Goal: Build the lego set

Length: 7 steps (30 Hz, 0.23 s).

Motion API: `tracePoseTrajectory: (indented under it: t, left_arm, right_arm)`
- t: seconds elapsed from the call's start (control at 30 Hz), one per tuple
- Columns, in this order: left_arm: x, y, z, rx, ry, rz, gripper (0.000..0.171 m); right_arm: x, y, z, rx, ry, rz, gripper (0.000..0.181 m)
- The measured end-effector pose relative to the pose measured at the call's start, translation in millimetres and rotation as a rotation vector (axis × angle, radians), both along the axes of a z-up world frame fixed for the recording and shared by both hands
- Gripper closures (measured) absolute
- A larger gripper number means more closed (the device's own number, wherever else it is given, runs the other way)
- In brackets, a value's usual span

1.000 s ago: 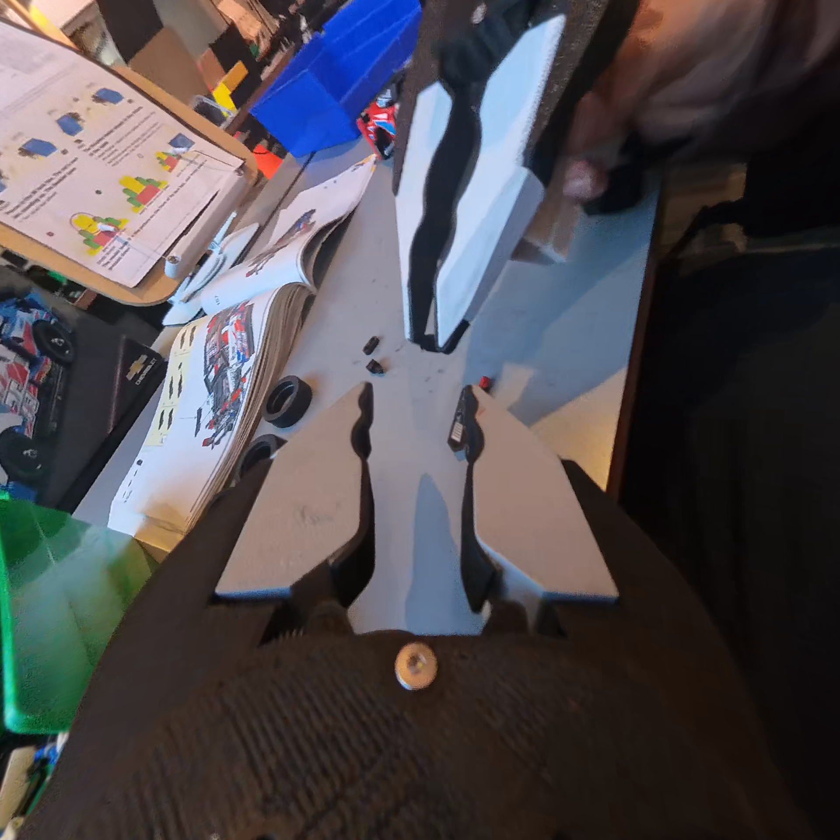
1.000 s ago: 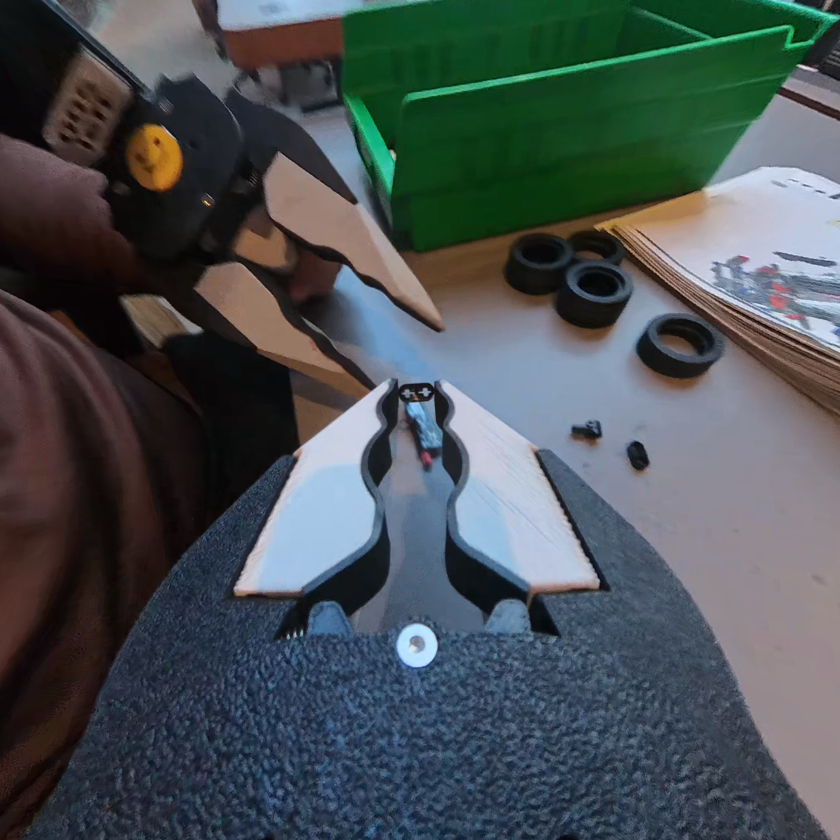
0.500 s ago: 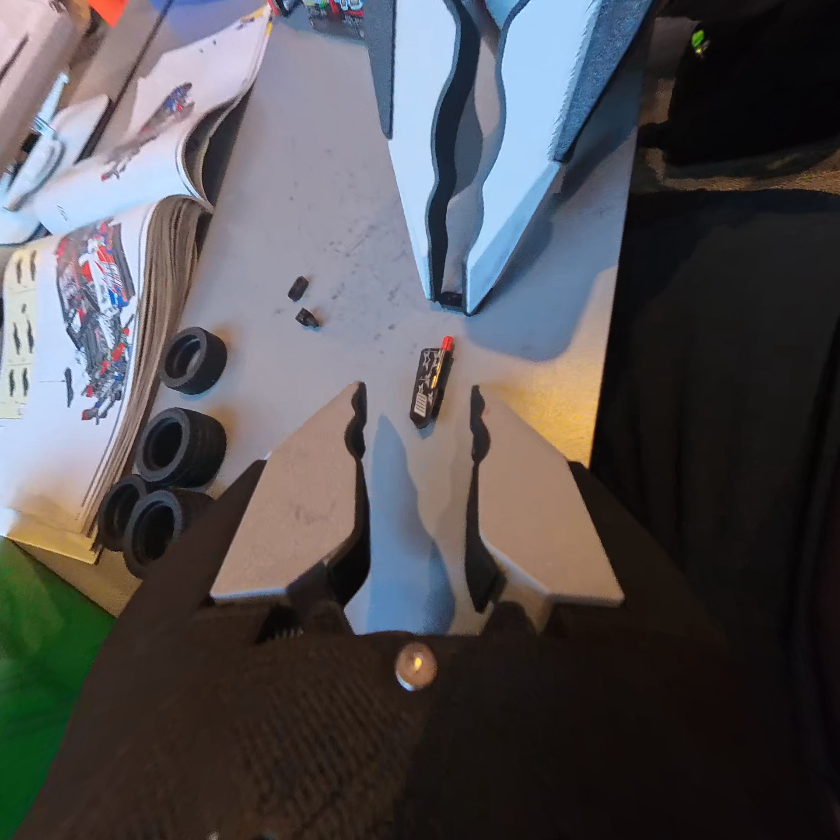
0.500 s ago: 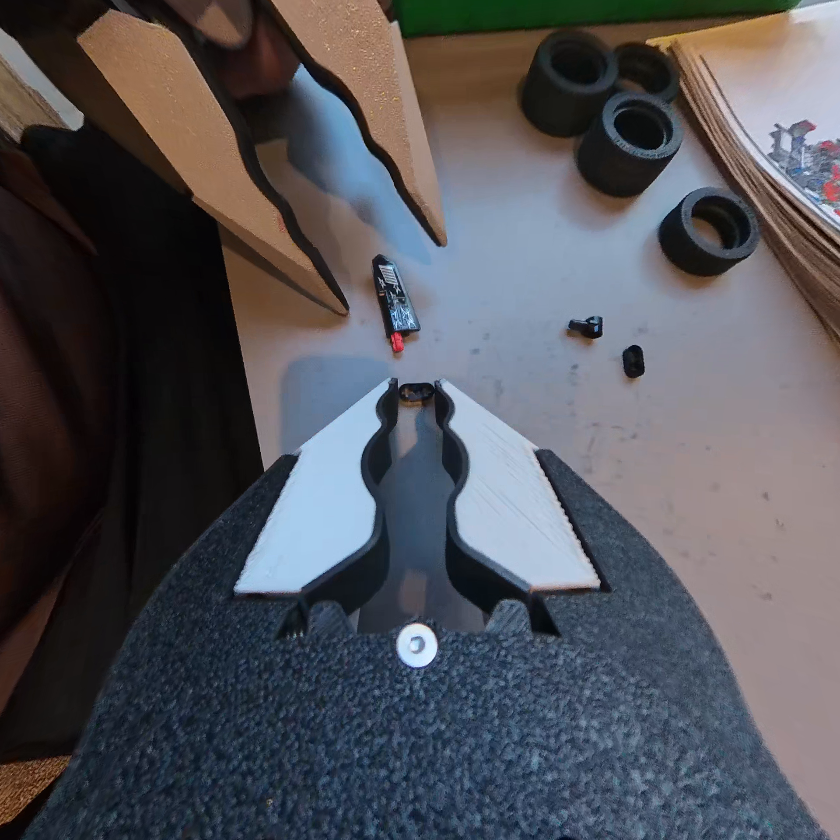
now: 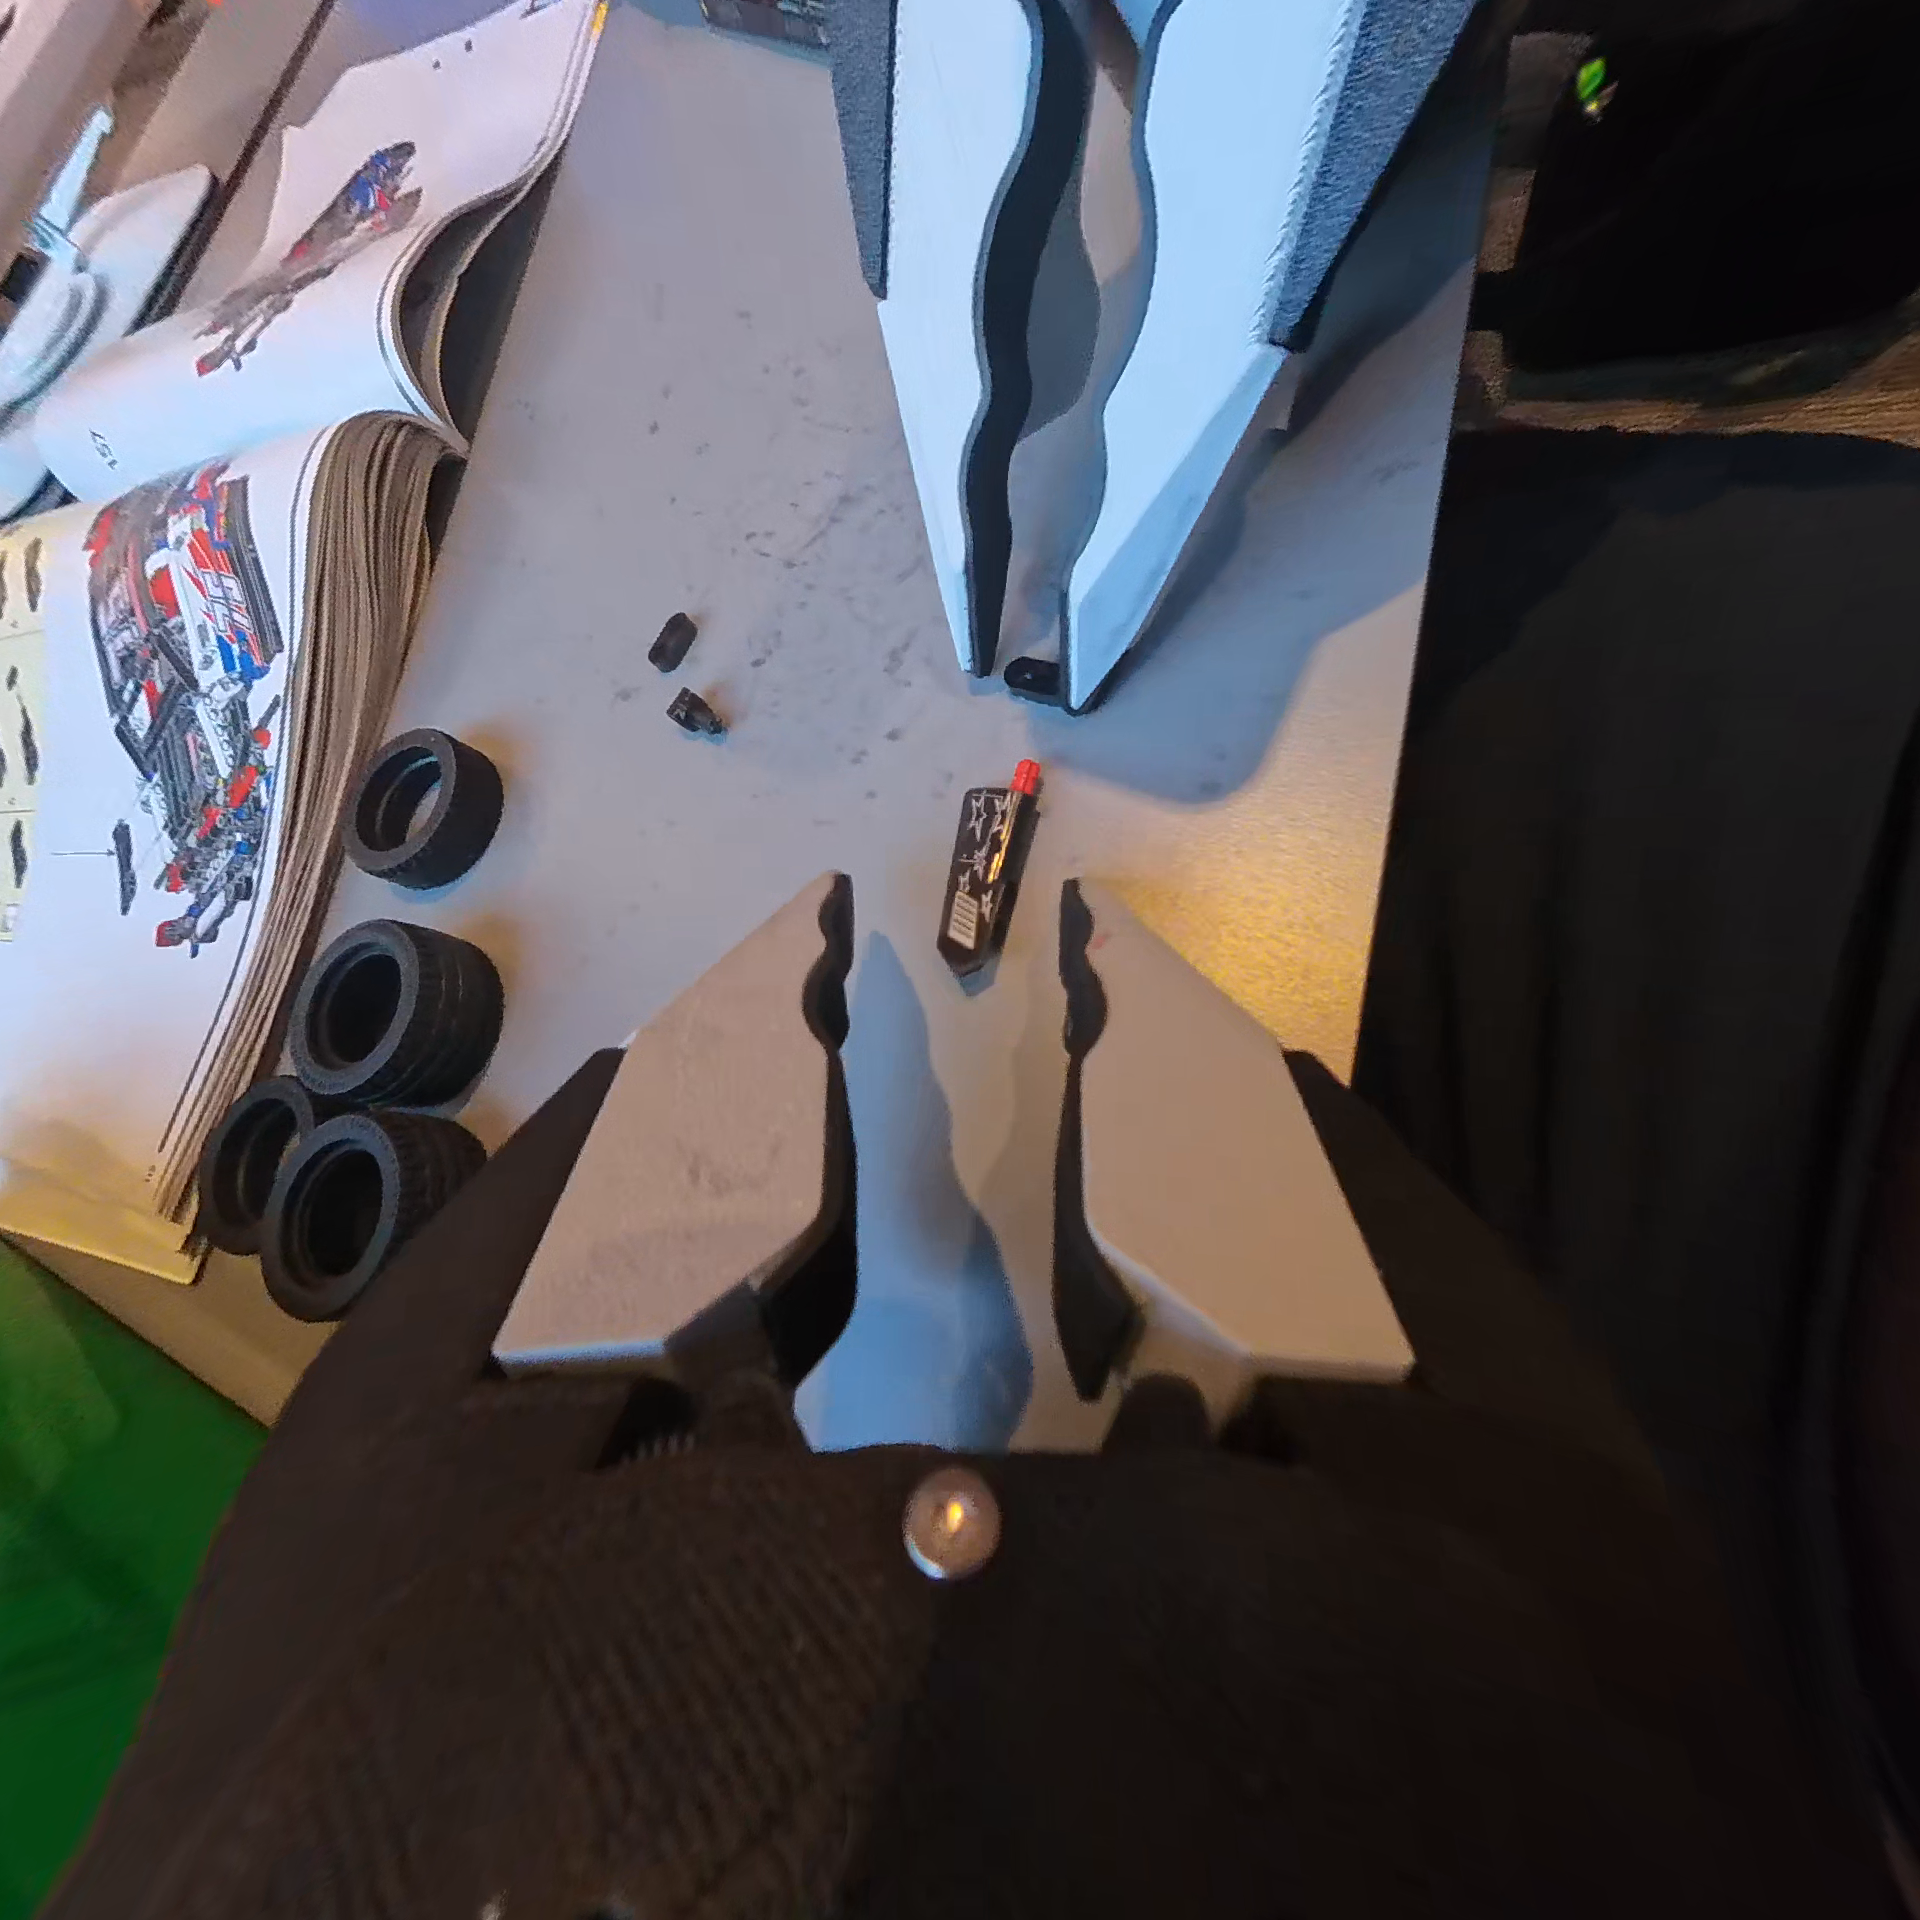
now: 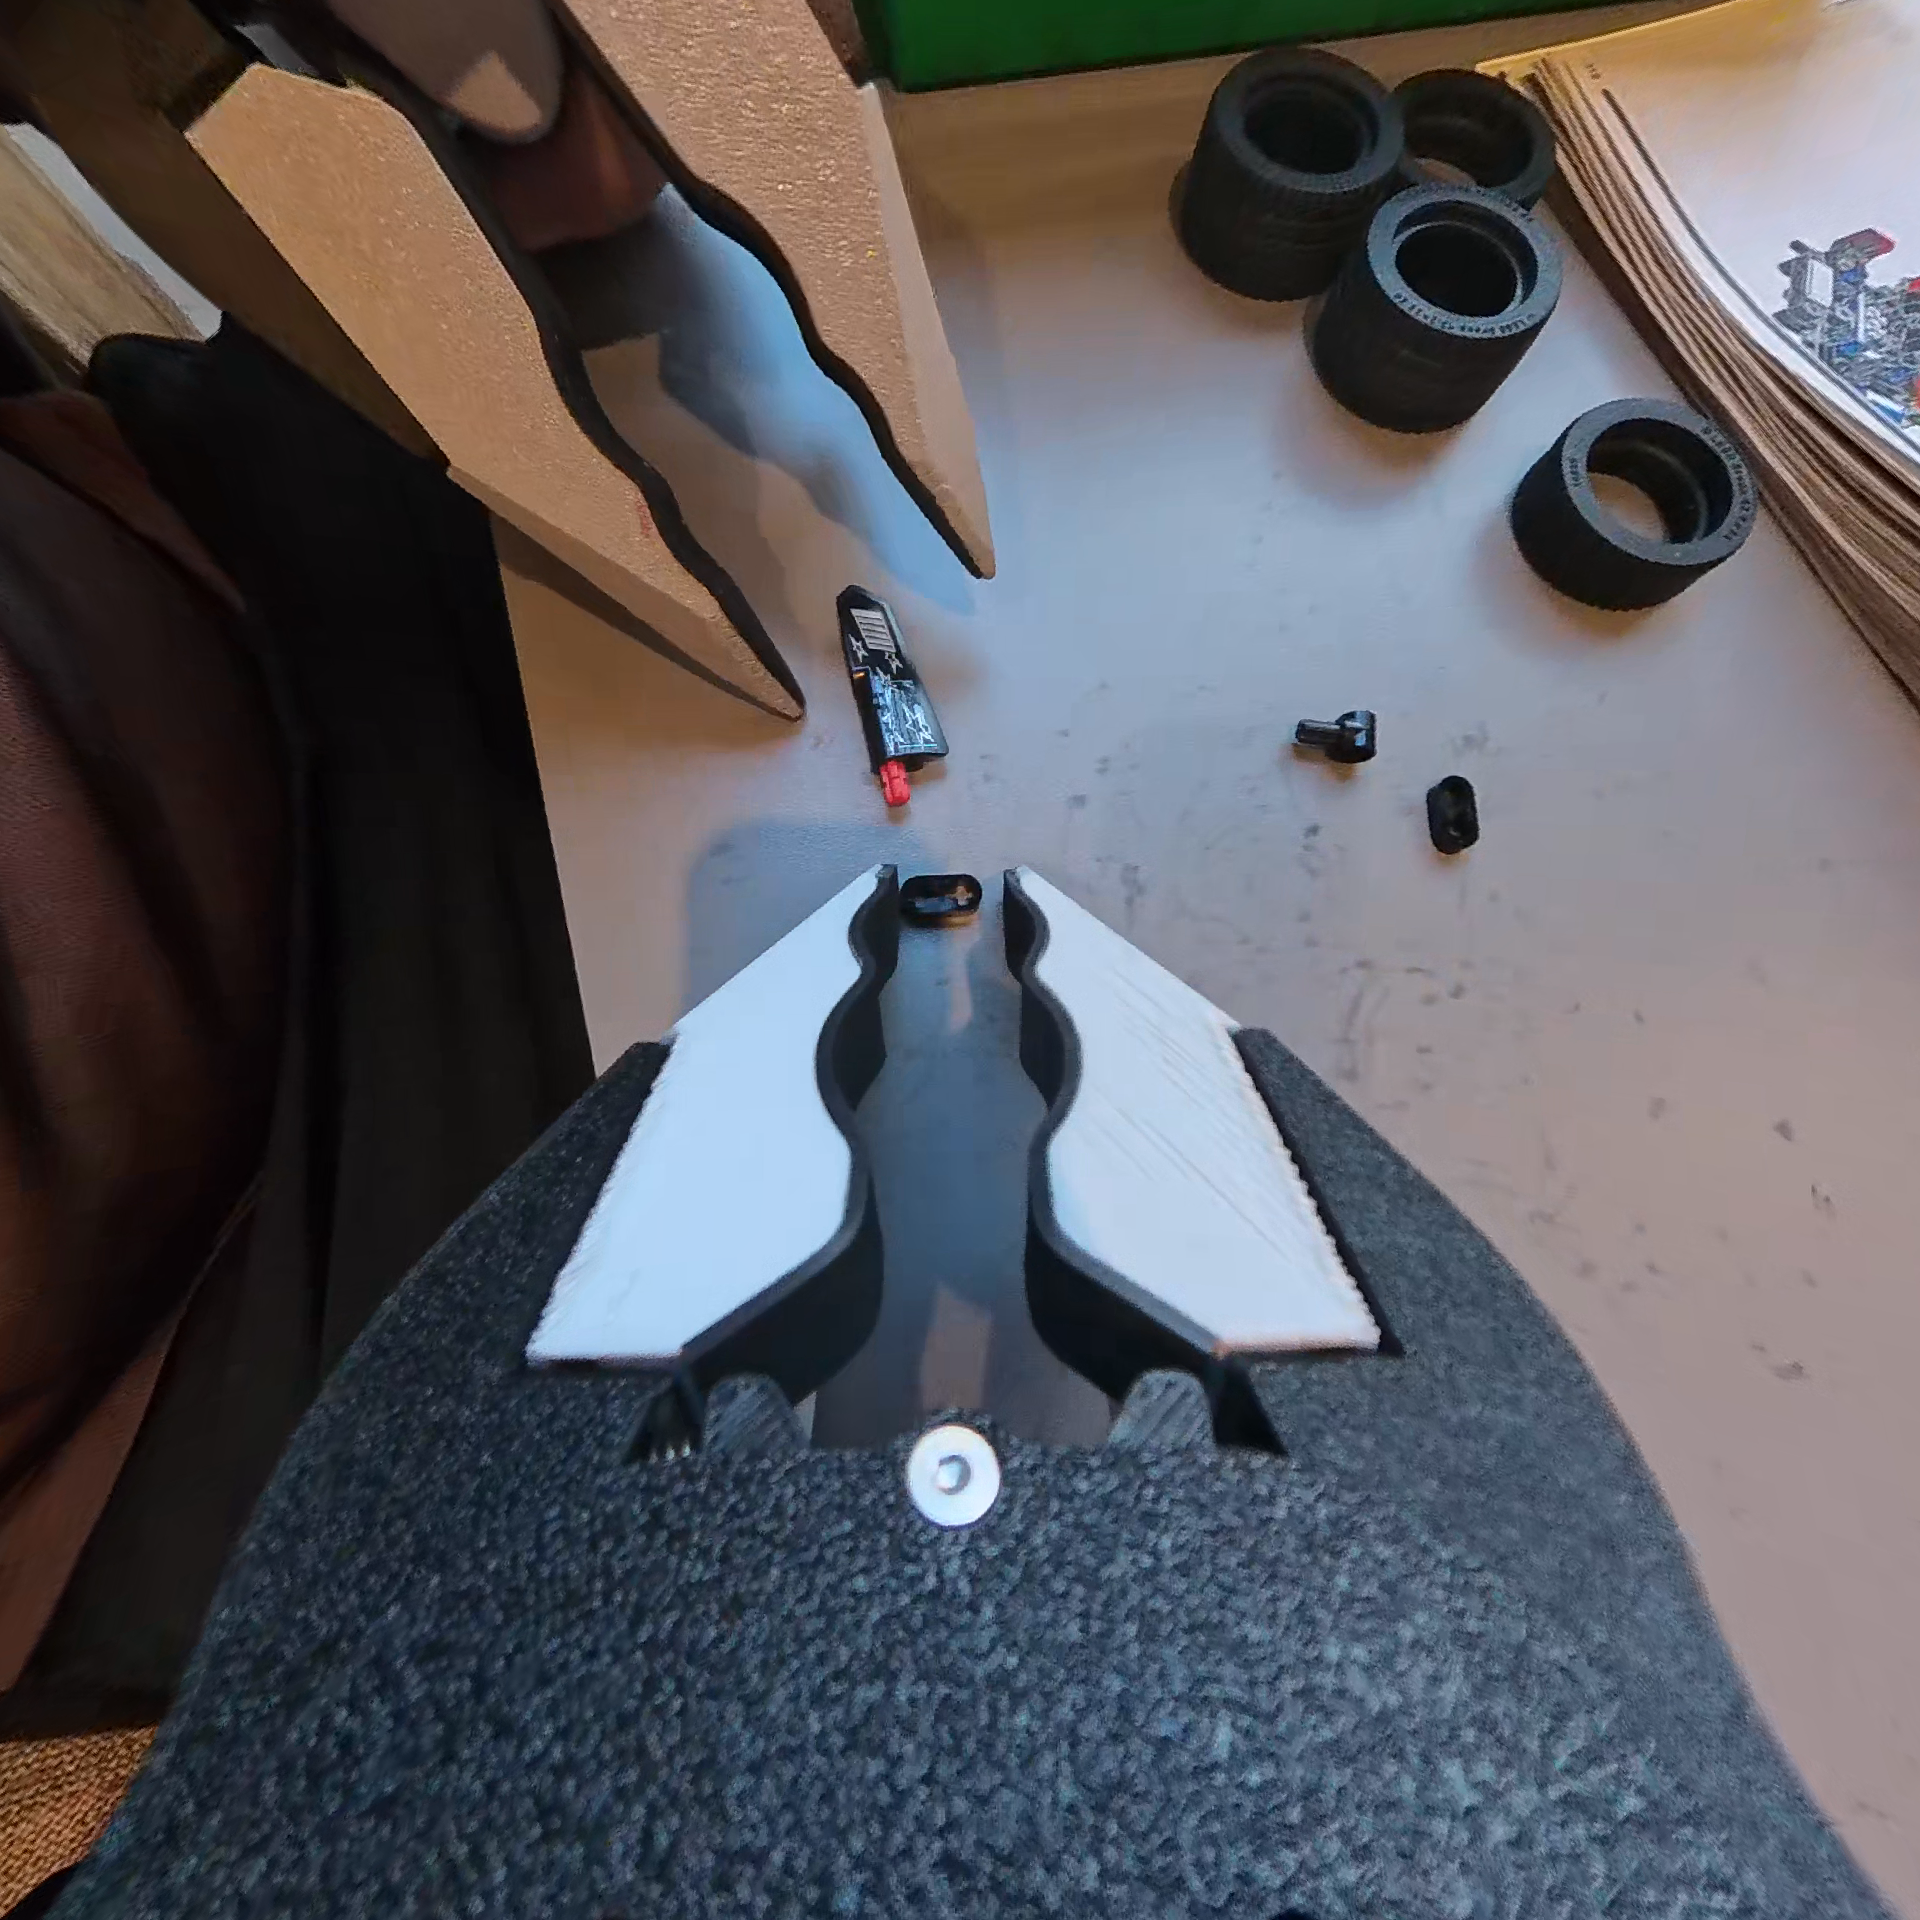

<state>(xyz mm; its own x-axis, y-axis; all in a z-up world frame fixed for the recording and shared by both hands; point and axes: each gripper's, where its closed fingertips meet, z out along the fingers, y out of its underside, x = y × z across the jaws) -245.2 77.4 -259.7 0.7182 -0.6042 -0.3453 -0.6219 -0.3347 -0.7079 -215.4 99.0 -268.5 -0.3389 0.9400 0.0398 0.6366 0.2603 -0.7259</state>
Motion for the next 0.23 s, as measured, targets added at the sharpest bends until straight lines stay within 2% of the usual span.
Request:
tracePoseTrajectory:
  t: [0.23]
  left_arm:
    - [-0.2, 0.1, -1.2, -0.003, 0.009, 0.002, 0.143]
  right_arm:
    - [-0.5, 0.6, -0.4, -0.048, -0.015, 0.000, 0.160]
